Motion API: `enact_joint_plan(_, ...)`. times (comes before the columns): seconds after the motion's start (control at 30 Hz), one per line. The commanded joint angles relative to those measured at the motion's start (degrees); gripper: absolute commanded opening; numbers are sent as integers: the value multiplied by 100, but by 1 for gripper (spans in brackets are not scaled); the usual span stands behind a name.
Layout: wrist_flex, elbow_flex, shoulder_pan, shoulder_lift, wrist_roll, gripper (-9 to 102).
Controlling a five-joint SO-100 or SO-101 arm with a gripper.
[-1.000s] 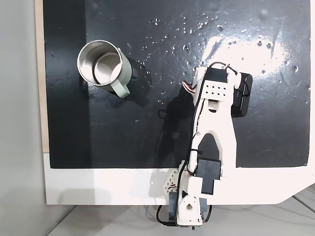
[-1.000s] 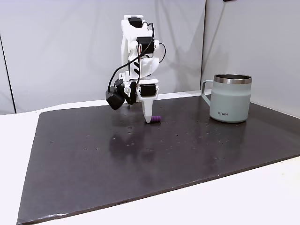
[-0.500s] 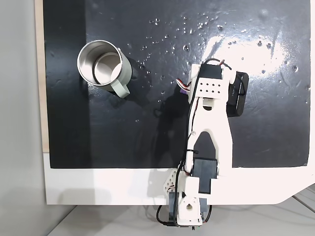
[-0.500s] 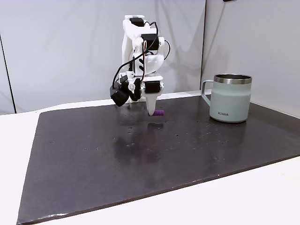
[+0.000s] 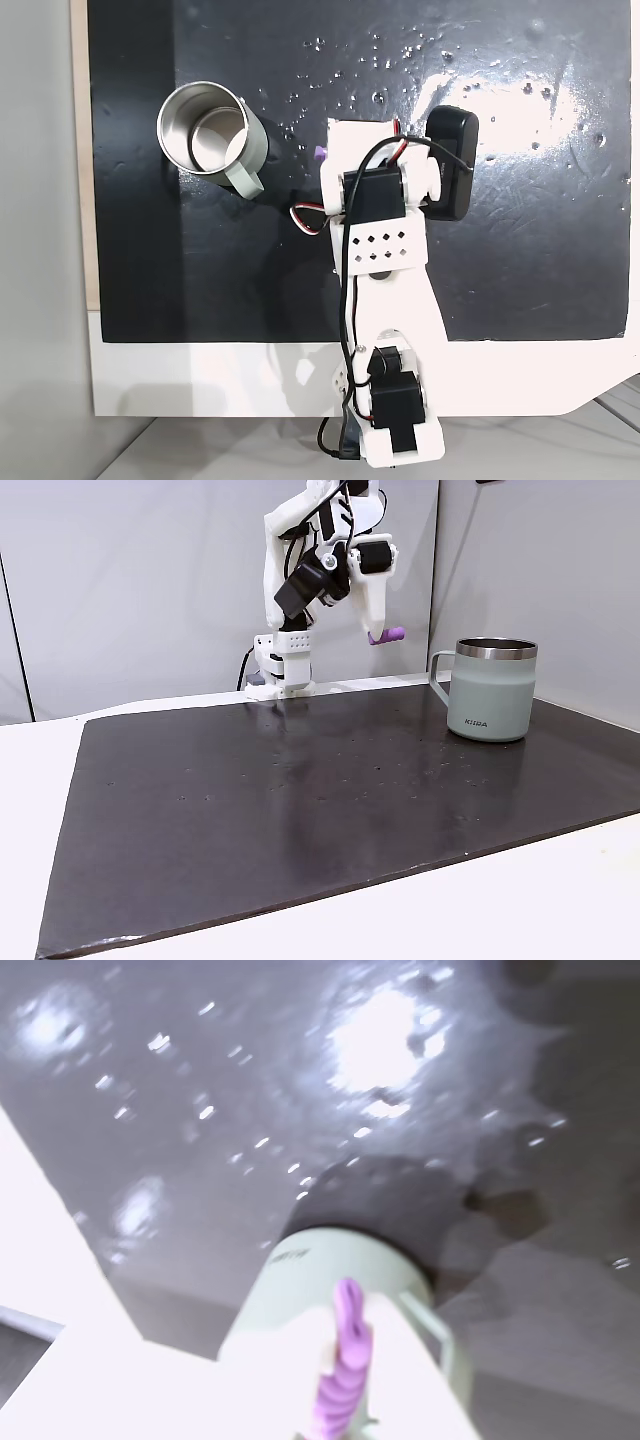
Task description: Grasp a pengrip and put it in the cup.
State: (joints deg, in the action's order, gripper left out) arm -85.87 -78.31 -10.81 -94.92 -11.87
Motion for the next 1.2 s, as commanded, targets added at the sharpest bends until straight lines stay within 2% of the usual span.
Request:
enact_joint_plan(0.0,-18,896,-193,88,-88,0)
enact_joint_plan(0.4,-35,3445,-1310,1749,-316,0)
enact_joint_plan(0.67,-35,3568,-1995,1898,264,0)
enact_joint_plan(1.0,-79,3639,-2013,2004,378,0)
enact_joint_plan(1.1,-185,3656,-1986,2004,290,7)
enact_joint_plan(1.17,-237,3656,-1978,2004,281,17)
